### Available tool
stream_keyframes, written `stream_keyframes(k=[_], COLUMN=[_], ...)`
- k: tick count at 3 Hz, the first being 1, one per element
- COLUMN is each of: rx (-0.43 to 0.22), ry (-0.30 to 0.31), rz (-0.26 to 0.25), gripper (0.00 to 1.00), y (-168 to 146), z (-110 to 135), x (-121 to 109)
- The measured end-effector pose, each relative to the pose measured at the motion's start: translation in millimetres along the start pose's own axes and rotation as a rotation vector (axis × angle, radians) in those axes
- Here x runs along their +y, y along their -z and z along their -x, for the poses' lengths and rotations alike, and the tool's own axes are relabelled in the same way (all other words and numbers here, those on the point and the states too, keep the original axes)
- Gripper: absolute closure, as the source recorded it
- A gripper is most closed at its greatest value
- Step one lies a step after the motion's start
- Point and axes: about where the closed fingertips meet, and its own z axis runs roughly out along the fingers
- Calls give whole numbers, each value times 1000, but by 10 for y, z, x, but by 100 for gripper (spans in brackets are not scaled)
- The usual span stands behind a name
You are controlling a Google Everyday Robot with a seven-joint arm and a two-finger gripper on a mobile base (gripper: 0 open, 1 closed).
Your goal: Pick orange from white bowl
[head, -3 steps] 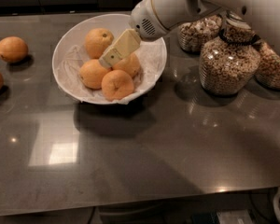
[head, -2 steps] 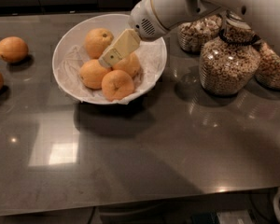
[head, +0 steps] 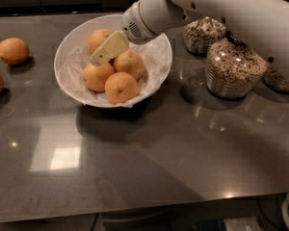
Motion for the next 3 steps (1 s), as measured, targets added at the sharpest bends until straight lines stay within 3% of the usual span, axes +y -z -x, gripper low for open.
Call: stream_keyframes(k=[1, 3], rx=[-3, 1], ry=[-79, -144], rz=[-84, -161], gripper=[0, 0], y=[-51, -42], z=[-4, -58], x=[-72, -137])
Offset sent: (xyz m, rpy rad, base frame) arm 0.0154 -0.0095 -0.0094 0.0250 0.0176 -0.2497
